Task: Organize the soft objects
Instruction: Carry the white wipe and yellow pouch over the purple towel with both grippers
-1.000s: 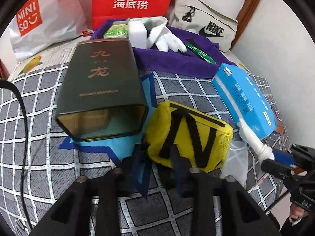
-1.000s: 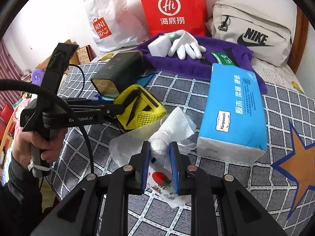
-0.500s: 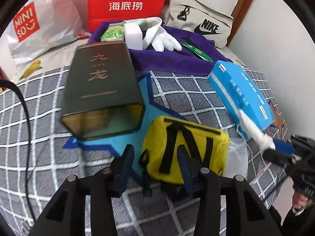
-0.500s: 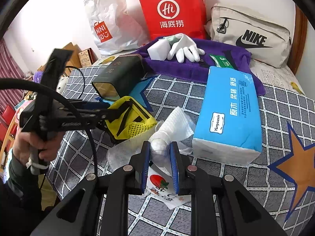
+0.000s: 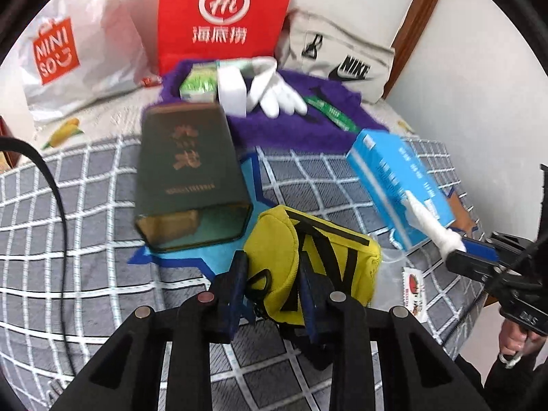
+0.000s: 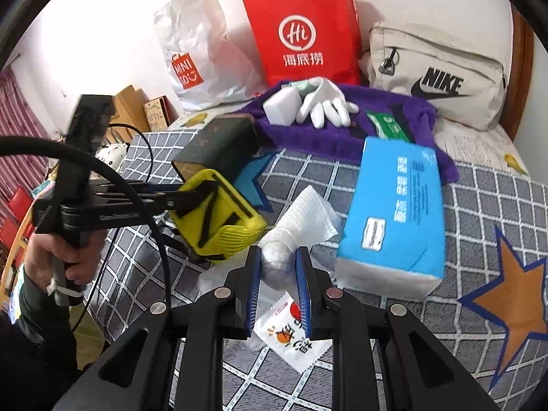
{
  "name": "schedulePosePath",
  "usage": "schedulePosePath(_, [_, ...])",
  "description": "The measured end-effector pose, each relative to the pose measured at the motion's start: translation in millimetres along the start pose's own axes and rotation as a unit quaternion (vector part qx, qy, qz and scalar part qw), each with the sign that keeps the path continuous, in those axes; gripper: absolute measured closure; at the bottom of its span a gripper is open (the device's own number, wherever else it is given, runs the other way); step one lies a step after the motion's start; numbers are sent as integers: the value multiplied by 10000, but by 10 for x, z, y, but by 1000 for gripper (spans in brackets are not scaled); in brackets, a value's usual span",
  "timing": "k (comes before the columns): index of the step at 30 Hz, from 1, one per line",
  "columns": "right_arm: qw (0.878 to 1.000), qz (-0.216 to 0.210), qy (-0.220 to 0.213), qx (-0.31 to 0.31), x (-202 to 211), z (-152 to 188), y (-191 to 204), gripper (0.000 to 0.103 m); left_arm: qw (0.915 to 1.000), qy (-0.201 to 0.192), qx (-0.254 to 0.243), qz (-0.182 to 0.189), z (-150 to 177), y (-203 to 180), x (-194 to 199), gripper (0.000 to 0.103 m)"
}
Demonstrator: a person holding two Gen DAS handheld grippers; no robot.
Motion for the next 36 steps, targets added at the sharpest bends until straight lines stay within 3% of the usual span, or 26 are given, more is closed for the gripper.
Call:
schedulePosePath(11, [9997,-118,-231,-12,163,-195,-79,83,9991,-304,205,211,-201,72,366,76])
schedulePosePath(18, [9993,40,-360,-22,177,-368,-275,83,9979,-499,270,319,-380,79,458,76])
schedulePosePath(25, [9991,158,-358,-183,96,-526,-513,83,9974,-574,326,273,-636,188,413,76])
schedulePosePath(36, [9976,451,-521,-83,-133,-1180,-838,83,9970,-652,420,85,-1284,372,129,76])
Point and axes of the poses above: each gripper's, at about its wrist camera, not at the fingertips, and x roughly against the way its jaws point, y to its left, z to its underside, the point moved 2 cm from there along -x, roughly the way its jaws point, and after that the axes turned 2 degrees about x, right-handed, at the moved point
